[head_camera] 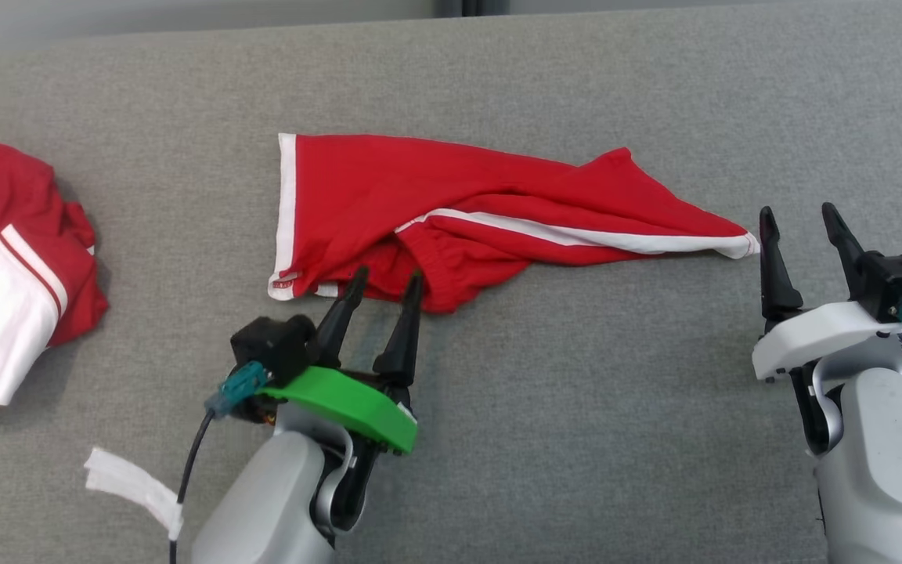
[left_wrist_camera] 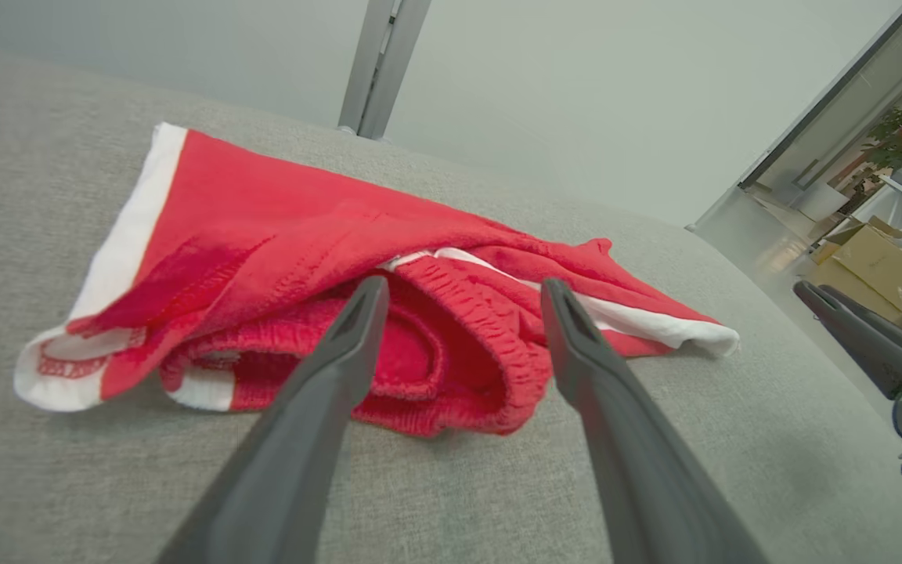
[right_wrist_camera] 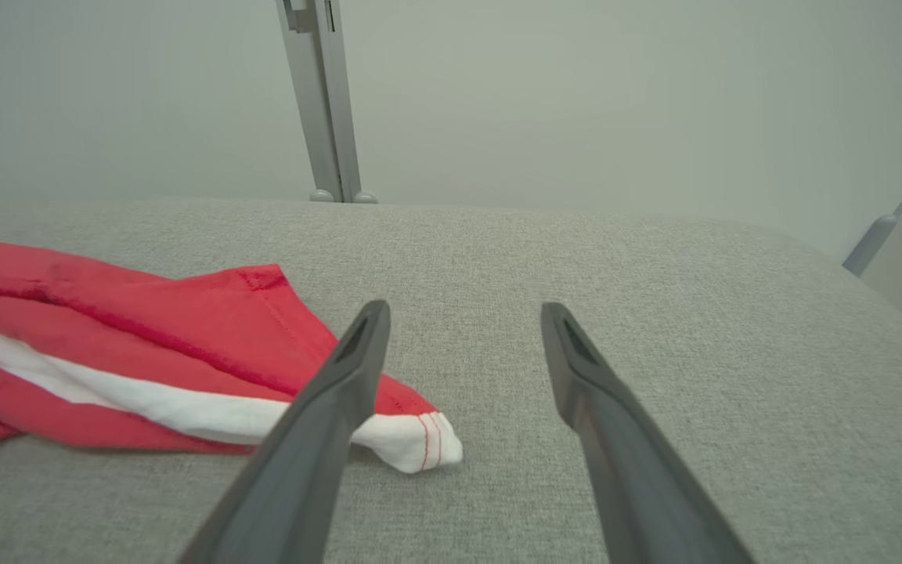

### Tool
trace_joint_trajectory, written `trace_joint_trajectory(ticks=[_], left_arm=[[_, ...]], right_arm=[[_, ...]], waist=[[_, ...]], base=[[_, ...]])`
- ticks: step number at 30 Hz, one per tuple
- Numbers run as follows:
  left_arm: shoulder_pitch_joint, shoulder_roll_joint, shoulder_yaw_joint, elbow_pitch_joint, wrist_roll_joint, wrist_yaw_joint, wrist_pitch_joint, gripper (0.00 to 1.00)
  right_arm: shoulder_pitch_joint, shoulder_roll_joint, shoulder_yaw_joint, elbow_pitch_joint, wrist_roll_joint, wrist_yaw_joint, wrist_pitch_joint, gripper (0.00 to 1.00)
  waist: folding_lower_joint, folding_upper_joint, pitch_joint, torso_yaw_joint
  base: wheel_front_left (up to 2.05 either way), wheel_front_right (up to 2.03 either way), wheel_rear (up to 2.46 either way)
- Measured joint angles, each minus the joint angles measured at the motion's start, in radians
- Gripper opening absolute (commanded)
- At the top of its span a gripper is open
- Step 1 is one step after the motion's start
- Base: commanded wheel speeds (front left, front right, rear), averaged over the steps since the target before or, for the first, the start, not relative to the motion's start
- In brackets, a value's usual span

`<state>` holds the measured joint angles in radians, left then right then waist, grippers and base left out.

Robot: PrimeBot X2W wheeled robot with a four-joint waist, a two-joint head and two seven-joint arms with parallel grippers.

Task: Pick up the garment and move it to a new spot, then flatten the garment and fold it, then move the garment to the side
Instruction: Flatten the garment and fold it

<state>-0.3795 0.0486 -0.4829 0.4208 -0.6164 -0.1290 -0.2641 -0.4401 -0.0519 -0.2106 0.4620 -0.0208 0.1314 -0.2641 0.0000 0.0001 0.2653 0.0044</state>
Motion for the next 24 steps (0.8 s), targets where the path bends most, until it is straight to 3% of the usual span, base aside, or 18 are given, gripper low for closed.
trace_joint_trajectory(ticks=[8,12,13,14,15,24], left_arm=[[-0.15,-0.001,-0.124,0.169,-0.187,0.0,0.003,1.0],[-0.198,0.0,-0.155,0.235,-0.229,0.0,0.008,1.0],[-0.21,0.003,-0.168,0.237,-0.24,0.0,0.008,0.89],[-0.22,0.004,-0.179,0.234,-0.245,0.0,0.007,0.24],[-0.229,0.009,-0.19,0.229,-0.245,0.0,0.006,0.0],[-0.181,0.037,-0.181,0.111,-0.181,0.0,0.0,0.0]], right_arm=[[-0.002,0.002,0.041,-0.008,0.026,0.0,0.0,1.0],[-0.004,0.003,0.059,-0.004,0.037,0.0,0.0,1.0],[-0.005,0.003,0.063,-0.003,0.039,0.0,0.0,1.0],[-0.006,0.002,0.068,-0.003,0.041,0.0,0.0,1.0],[-0.006,0.002,0.071,-0.002,0.044,0.0,0.0,1.0],[0.016,0.002,0.08,0.018,0.056,0.0,0.0,1.0]], waist=[[0.0,0.0,0.052,-0.037],[0.0,0.0,0.061,-0.048],[0.0,0.0,0.063,-0.05],[0.0,0.0,0.063,-0.051],[0.0,0.0,0.062,-0.052],[0.0,0.0,0.009,-0.027]], base=[[0.0,0.0,0.0],[0.0,0.0,0.0],[0.0,0.0,0.0],[0.0,0.0,0.0],[0.0,0.0,0.0],[0.0,0.0,0.0]])
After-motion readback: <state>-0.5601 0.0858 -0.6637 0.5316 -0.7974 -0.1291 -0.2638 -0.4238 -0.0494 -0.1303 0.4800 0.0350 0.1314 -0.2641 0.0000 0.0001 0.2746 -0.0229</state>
